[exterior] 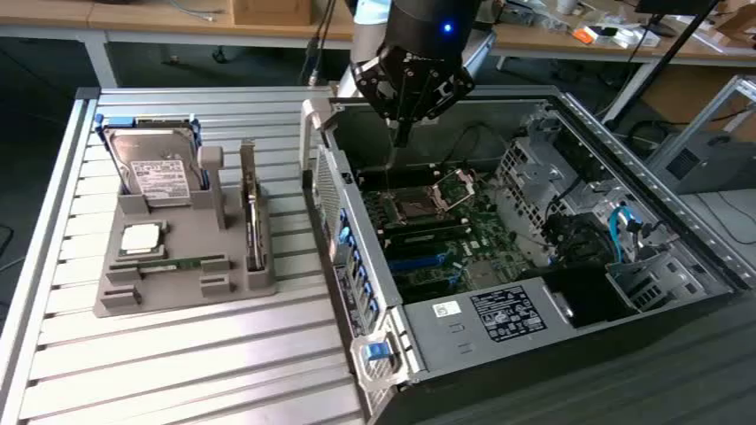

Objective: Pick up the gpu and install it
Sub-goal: 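Reach for the gpu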

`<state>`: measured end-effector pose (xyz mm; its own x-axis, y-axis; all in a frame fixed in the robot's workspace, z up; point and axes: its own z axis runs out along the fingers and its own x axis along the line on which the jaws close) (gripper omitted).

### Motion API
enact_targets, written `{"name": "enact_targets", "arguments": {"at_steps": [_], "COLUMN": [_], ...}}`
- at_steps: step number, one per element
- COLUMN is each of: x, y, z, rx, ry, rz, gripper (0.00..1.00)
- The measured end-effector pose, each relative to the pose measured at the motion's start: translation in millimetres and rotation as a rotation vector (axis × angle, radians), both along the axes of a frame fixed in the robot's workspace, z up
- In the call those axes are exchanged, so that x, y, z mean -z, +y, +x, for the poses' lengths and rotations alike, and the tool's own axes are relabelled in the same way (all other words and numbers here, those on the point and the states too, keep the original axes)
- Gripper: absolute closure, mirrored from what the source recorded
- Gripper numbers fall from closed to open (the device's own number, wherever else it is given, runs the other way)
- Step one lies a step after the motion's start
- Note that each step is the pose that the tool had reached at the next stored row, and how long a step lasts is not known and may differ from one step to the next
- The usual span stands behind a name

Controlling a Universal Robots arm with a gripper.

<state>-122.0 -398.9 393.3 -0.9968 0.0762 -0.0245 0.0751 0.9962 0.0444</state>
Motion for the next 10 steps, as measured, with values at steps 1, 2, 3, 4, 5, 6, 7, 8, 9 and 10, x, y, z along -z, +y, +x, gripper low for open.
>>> {"name": "enact_targets", "arguments": {"at_steps": [1,2,3,4,5,6,7,8,9,10], "x": [0.0,0.0,0.0,0.0,0.0,0.0,0.0,0.0,0.0,0.0], "y": [0.0,0.0,0.0,0.0,0.0,0.0,0.0,0.0,0.0,0.0], "z": [0.0,0.0,0.0,-0.3,-0.6,-0.8,-1.2,-1.7,-2.1,-3.4], "rx": [0.000,0.000,0.000,0.000,0.000,0.000,0.000,0.000,0.000,0.000], "ry": [0.0000,0.0000,0.0000,0.0000,0.0001,0.0001,0.0000,0.0000,0.0000,0.0001], "rz": [0.0000,0.0000,0.0000,0.0000,-0.0001,0.0000,0.0001,0.0000,0.0000,0.0000], "gripper": [0.90,0.90,0.90,0.90,0.90,0.90,0.90,0.90,0.90,0.90]}}
